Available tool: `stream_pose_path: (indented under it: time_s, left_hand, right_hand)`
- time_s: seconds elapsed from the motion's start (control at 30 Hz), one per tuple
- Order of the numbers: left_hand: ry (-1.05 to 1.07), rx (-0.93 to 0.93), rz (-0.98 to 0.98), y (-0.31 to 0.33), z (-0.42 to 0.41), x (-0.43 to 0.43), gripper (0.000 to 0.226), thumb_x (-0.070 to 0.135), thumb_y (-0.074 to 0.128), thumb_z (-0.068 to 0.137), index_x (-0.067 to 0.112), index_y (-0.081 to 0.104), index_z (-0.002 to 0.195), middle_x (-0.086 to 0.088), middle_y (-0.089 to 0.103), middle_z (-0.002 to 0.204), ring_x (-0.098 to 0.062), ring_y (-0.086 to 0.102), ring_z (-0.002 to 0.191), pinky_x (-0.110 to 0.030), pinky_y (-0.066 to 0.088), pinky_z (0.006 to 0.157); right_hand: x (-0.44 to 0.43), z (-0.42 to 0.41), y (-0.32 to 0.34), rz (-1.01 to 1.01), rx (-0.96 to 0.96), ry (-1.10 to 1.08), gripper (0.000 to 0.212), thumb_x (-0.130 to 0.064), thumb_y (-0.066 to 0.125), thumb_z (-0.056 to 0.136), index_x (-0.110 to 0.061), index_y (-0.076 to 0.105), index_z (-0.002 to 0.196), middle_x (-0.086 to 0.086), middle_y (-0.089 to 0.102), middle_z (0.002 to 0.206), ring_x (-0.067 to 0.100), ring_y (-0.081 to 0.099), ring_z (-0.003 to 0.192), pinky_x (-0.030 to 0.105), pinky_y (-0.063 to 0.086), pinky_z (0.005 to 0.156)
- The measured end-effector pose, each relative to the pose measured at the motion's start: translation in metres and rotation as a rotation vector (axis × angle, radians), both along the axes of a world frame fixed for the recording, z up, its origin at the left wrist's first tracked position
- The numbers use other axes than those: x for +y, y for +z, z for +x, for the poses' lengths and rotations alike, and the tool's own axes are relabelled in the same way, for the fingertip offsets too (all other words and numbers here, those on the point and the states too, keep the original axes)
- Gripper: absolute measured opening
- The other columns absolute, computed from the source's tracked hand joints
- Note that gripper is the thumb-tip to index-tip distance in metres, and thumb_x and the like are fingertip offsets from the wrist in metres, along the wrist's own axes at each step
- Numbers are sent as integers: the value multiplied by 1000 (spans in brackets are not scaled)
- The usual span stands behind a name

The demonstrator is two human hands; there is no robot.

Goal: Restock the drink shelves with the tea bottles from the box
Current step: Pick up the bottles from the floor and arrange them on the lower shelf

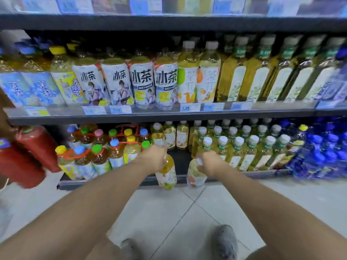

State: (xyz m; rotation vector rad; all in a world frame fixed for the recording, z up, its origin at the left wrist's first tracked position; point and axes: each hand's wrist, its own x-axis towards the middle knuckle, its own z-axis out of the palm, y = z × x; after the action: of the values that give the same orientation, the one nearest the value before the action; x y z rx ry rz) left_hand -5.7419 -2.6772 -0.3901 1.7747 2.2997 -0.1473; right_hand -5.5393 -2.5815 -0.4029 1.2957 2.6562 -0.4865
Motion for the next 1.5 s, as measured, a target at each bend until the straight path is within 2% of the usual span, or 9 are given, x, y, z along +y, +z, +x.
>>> stream_pose_path:
  time_s: [0.1, 0.3, 0.6, 0.83, 1.0, 1.1, 1.23, 1.4, 1.5]
  left_hand:
    - [63, -51, 57, -13, 2, 36, 42, 34, 54, 97, 16, 46, 134, -13, 59, 106, -33, 61, 90, -36, 49, 64]
    - [71, -22, 87, -30, -9, 93, 48, 39, 51, 100, 9, 43, 137, -10, 53, 92, -31, 59, 84, -35, 46, 60]
    - [164, -6, 41, -72, -29, 146, 44, 41, 51, 99, 9, 52, 130, -16, 59, 113, -34, 61, 101, -35, 44, 69]
    - [276, -48, 128, -104, -28, 163, 39, 43, 51, 99, 11, 59, 120, -15, 62, 110, -35, 63, 100, -35, 46, 67]
    - [424, -303, 375, -116, -19, 146, 44, 28, 62, 95, 11, 42, 131, -16, 61, 114, -35, 63, 101, -44, 55, 79]
    - [629, -555, 579, -141, 2, 117, 39, 21, 65, 93, 9, 38, 120, -14, 59, 112, -32, 61, 102, -38, 49, 81]
    - [767, -693, 439, -197, 21, 91, 19, 23, 60, 96, 10, 45, 96, -15, 64, 96, -36, 63, 97, -37, 47, 76]
    - [758, -720, 367, -233, 13, 115, 25, 31, 50, 99, 8, 60, 101, -12, 68, 100, -31, 62, 96, -34, 46, 77]
    - [765, -726, 392, -247, 5, 131, 36, 33, 45, 102, 7, 69, 100, -10, 69, 98, -23, 58, 85, -30, 40, 72]
  right_hand:
    - [24, -2, -16, 2, 73, -27, 32, -18, 59, 91, -16, 56, 122, 10, 58, 108, 29, 55, 89, 29, 39, 68]
    - [64, -35, -34, 32, 179, -21, 35, -17, 56, 93, -16, 55, 127, 12, 53, 114, 28, 54, 85, 33, 47, 73]
    - [122, -94, -65, -15, 75, -14, 39, -14, 64, 89, -18, 56, 126, 14, 56, 119, 28, 56, 84, 31, 45, 66]
    - [135, -106, -105, 18, 263, -177, 39, -17, 60, 93, -15, 55, 132, 14, 56, 119, 33, 61, 102, 36, 49, 89]
    - [100, -99, -121, 6, 529, -389, 59, -15, 62, 93, -12, 33, 145, 12, 43, 132, 31, 55, 112, 39, 45, 95]
    - [72, -98, -137, -149, 724, -655, 55, -19, 66, 92, -6, 39, 139, 11, 49, 131, 27, 53, 116, 36, 44, 96]
    - [55, -98, -175, -361, 589, -807, 33, -28, 62, 95, -6, 54, 118, 13, 65, 113, 27, 59, 96, 25, 38, 74]
    - [75, -108, -209, -410, 543, -853, 22, -21, 51, 99, -9, 59, 115, 10, 64, 112, 24, 61, 99, 27, 46, 77]
    - [83, -112, -233, -389, 595, -774, 22, -30, 52, 99, -10, 62, 100, 3, 62, 91, 25, 64, 97, 26, 40, 72]
